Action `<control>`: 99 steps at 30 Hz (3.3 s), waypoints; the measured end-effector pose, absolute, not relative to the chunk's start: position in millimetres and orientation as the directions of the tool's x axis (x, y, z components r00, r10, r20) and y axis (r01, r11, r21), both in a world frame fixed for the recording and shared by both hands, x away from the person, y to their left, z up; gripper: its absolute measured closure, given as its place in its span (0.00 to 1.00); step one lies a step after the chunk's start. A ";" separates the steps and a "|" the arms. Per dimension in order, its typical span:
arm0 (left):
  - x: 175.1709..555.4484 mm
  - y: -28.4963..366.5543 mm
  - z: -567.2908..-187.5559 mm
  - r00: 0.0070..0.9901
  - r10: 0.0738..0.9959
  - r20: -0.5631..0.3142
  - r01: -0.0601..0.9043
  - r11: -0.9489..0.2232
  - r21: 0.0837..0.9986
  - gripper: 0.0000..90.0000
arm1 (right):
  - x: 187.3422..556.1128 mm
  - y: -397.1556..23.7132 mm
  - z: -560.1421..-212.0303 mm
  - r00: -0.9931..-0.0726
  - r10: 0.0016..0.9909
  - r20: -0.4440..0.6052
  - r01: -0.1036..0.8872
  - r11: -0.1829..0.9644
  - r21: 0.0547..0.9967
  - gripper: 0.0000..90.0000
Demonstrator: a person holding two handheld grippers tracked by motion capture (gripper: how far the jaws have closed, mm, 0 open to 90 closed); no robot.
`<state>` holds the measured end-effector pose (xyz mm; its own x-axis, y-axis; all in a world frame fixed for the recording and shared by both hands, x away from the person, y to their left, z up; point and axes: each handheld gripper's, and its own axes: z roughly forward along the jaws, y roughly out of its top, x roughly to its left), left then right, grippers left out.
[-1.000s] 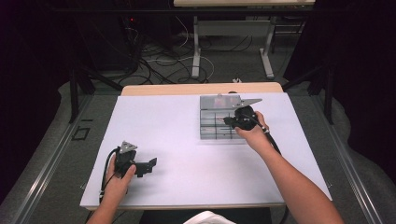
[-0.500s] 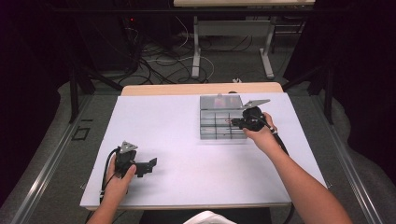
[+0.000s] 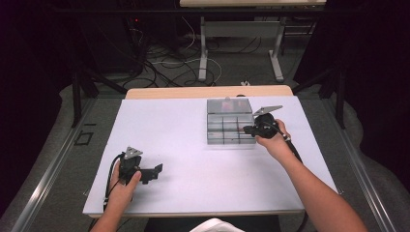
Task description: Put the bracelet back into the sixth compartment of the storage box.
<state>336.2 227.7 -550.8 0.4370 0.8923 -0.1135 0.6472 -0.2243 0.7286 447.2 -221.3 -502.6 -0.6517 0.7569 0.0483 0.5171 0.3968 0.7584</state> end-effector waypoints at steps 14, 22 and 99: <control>336.4 227.1 -551.1 0.432 0.894 -0.118 0.647 -0.216 0.731 0.03 | 448.3 -226.8 -515.1 -0.629 0.776 0.049 0.545 0.395 0.740 1.00; 336.5 226.5 -551.2 0.438 0.891 -0.118 0.647 -0.221 0.729 0.03 | 450.9 -227.3 -520.1 -0.625 0.780 0.034 0.547 0.406 0.732 0.99; 336.2 225.0 -551.1 0.436 0.892 -0.121 0.645 -0.216 0.733 0.03 | 377.0 -226.8 -519.4 -0.642 0.756 0.126 0.559 0.349 0.752 0.40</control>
